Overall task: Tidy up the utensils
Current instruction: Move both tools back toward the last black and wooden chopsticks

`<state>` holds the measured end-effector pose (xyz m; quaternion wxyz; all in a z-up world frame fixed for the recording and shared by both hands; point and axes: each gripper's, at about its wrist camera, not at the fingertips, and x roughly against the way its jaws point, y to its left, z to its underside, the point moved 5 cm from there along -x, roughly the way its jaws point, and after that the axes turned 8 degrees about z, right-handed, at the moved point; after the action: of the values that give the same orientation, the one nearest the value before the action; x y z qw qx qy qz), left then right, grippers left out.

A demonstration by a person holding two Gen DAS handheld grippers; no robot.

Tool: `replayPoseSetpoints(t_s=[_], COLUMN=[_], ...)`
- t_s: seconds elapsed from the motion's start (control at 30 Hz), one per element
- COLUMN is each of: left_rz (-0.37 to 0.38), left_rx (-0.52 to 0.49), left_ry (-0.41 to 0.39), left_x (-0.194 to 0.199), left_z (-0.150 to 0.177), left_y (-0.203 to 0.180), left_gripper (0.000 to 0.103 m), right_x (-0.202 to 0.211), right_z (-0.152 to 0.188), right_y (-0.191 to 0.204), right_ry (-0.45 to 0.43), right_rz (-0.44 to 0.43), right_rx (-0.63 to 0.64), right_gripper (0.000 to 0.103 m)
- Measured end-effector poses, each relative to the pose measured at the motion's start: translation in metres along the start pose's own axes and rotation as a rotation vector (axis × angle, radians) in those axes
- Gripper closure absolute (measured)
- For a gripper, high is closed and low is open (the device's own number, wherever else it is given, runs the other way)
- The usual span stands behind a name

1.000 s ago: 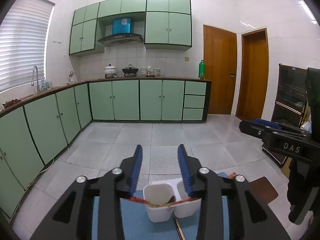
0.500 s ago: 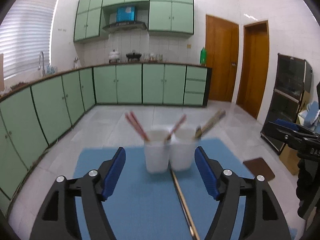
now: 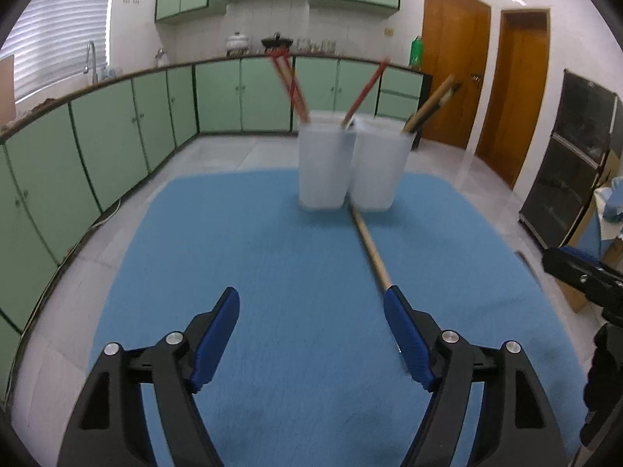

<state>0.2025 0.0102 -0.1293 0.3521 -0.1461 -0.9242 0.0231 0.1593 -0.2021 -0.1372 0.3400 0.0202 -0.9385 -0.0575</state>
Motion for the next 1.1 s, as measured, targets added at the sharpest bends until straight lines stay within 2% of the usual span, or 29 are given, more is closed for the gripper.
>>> replayPoseSetpoints(t_s=[0.33, 0.6, 0.67, 0.73, 0.8, 1.1], left_rz=[-0.025, -0.042, -0.042, -0.043, -0.042, -0.034], left_rx=[0.025, 0.023, 0.028, 0.034, 0.039, 0.038], left_ry=[0.086, 0.118, 0.122, 0.124, 0.128, 0.14], left_x=[-0.017, -0.02, -0.021, -0.022, -0.022, -0.025], left_z=[0.042, 0.053, 0.054, 0.055, 0.055, 0.055], left_y=[0.016, 0.02, 0.022, 0.025, 0.026, 0.027], left_gripper=[0.028, 0.028, 0.028, 0.027, 0.027, 0.027], right_x=[-0.024, -0.045, -0.048, -0.051, -0.055, -0.066], right_z=[0.042, 0.066, 0.068, 0.069, 0.069, 0.066], right_y=[0.027, 0.053, 0.055, 0.056, 0.056, 0.06], right_ry=[0.087, 0.167, 0.175, 0.19, 0.204, 0.226], right_rz=[0.008, 0.003, 0.009, 0.01, 0.011, 0.019], right_rx=[0.063, 0.126, 0.133, 0.139, 0.139, 0.157], right_gripper=[0.008, 0.009, 0.011, 0.019, 0.022, 0.028])
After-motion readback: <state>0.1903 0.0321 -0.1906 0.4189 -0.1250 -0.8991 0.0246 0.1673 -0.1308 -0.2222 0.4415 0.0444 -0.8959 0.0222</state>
